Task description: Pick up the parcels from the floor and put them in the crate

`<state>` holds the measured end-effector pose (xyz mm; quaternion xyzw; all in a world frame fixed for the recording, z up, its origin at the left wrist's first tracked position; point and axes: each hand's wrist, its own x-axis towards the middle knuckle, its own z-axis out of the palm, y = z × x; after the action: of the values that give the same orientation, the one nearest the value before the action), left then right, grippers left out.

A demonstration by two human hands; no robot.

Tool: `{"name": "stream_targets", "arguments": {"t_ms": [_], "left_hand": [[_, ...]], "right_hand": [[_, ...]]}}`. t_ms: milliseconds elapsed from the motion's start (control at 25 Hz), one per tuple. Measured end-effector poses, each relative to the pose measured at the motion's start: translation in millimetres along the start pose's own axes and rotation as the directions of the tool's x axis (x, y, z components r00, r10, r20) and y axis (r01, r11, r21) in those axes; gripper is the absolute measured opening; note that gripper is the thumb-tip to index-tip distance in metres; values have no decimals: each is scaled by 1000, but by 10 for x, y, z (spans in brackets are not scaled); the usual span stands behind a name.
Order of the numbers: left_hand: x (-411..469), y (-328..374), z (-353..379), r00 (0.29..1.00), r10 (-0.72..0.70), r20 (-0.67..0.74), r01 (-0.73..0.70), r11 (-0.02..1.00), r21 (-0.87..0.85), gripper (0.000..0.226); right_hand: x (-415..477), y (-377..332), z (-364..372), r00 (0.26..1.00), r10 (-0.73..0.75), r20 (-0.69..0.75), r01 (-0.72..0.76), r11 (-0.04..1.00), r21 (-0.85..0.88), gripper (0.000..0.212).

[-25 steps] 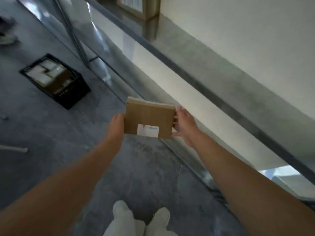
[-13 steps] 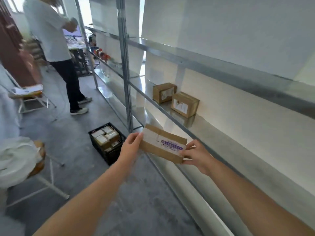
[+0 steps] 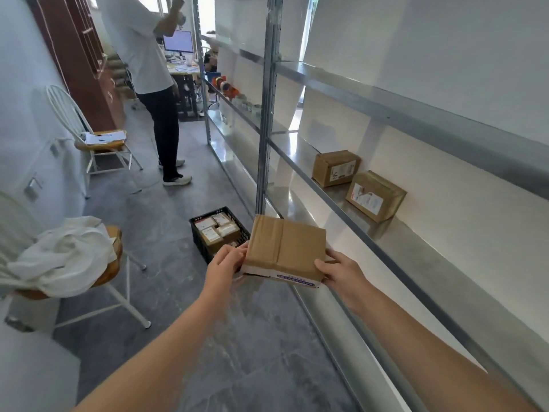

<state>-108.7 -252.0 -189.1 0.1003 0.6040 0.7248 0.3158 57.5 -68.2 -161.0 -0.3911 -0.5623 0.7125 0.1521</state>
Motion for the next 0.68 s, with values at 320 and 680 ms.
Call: {"name": "stream_targets", "arguments": {"t_ms": [320, 680], "left_hand": [[731, 31, 116, 974, -61, -217, 76, 995, 61, 48], [1756, 374, 264, 950, -59, -307, 74, 996, 39, 24]], "right_hand": [[898, -128, 85, 985, -138, 105, 169, 900, -402, 55], [2312, -631, 197, 945, -123, 303, 249, 871, -423, 42]]}}
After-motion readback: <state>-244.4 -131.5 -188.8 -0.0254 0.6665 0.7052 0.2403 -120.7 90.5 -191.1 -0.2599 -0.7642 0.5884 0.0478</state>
